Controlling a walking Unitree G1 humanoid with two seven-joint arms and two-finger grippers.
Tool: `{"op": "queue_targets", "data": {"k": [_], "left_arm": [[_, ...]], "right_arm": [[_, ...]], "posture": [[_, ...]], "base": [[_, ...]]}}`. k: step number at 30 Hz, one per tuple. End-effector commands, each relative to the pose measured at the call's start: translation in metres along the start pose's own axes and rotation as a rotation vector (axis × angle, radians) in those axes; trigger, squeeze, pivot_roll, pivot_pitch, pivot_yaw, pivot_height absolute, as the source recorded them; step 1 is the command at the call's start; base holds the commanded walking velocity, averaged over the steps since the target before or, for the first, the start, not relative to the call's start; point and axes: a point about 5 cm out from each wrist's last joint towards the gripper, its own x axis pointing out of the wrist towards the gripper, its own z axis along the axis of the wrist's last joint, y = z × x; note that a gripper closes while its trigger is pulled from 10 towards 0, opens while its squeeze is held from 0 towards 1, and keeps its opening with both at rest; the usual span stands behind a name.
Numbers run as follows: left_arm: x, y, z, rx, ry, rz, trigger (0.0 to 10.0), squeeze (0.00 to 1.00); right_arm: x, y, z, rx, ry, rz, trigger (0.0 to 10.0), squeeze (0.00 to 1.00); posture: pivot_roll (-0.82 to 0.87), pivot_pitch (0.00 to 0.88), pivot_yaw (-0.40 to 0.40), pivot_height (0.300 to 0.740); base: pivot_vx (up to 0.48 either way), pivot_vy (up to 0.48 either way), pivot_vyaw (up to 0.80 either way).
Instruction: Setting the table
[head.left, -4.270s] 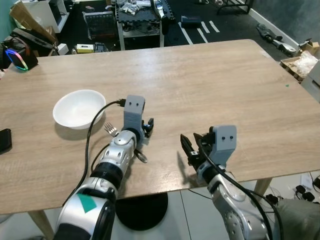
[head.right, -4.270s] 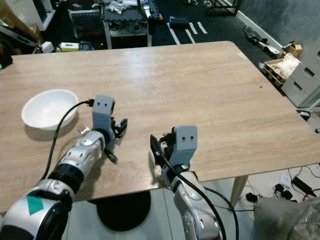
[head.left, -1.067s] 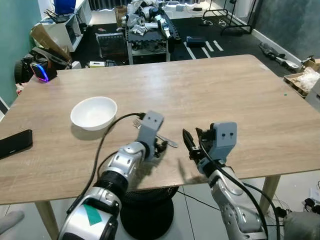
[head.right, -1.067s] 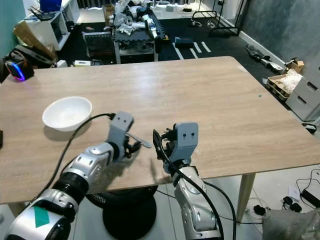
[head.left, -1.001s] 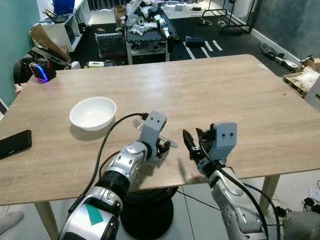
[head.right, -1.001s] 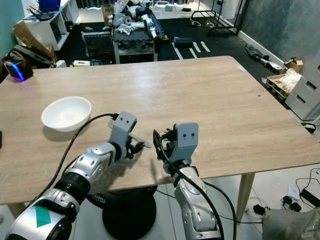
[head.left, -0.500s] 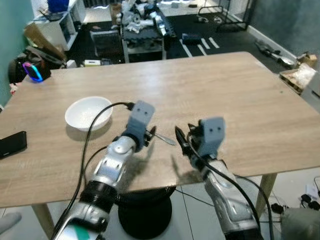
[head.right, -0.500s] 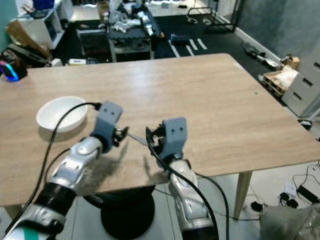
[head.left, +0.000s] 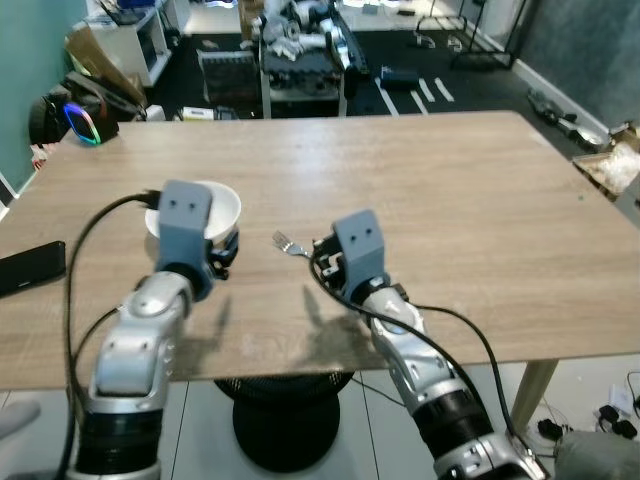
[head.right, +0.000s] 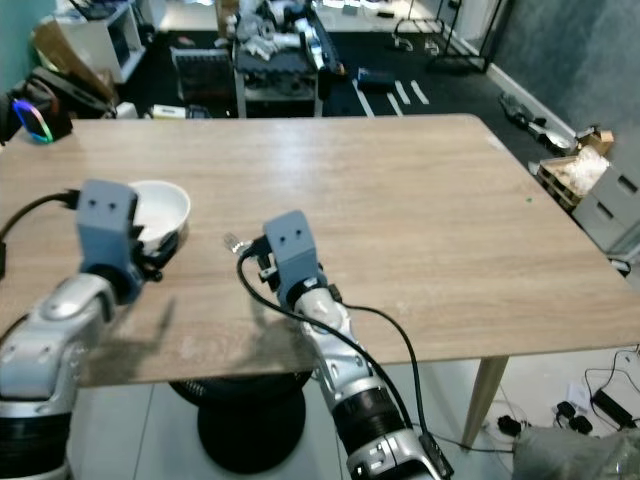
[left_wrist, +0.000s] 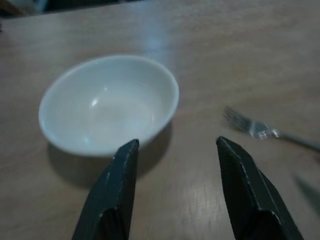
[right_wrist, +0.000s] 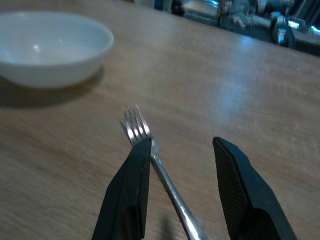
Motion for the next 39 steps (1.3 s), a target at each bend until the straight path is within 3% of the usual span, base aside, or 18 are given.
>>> {"op": "queue_targets", "data": {"k": [1,4,9,14,21,34,39], "left_arm": [[-0.01,0.005,-0.003,-0.009,0.041,-0.021,10.0,0.0],[-0.026,0.018,-0.008,-0.036,0.084,-0.029,10.0,0.0],[-0.035,0.027,-0.015,0.004,0.119,-0.028,10.0,0.0],[-0.035,0.017,-0.004,0.052,0.11,-0.136,10.0,0.0],[-0.024,0.001,0.017,0.091,0.074,-0.245,10.0,0.0],[-0.03,0.003,0.023,0.112,0.096,-0.26,10.0,0.0],[-0.033,0.009,0.026,0.113,0.1,-0.236,10.0,0.0]], "right_arm": [[0.004,0.002,-0.006,-0.022,0.041,-0.004,10.0,0.0],[0.009,-0.002,-0.011,-0.033,0.09,-0.027,10.0,0.0],[0.012,-0.008,-0.021,-0.03,0.166,-0.037,10.0,0.0],[0.012,-0.01,-0.029,-0.016,0.217,0.013,10.0,0.0],[0.013,-0.016,-0.026,-0.007,0.174,0.081,10.0,0.0],[0.011,-0.012,-0.028,-0.035,0.158,0.194,10.0,0.0],[0.011,-0.02,-0.032,-0.057,0.192,0.151,10.0,0.0]], "posture": [[0.2,0.06,0.02,0.74],[0.23,0.065,0.006,0.74],[0.23,0.07,-0.001,0.74],[0.24,0.09,-0.007,0.74],[0.23,0.109,0.01,0.74],[0.25,0.161,0.025,0.74],[0.25,0.172,0.025,0.74]], "base": [[0.0,0.0,0.0],[0.0,0.0,0.0],[0.0,0.0,0.0],[0.0,0.0,0.0],[0.0,0.0,0.0],[0.0,0.0,0.0],[0.0,0.0,0.0]]}}
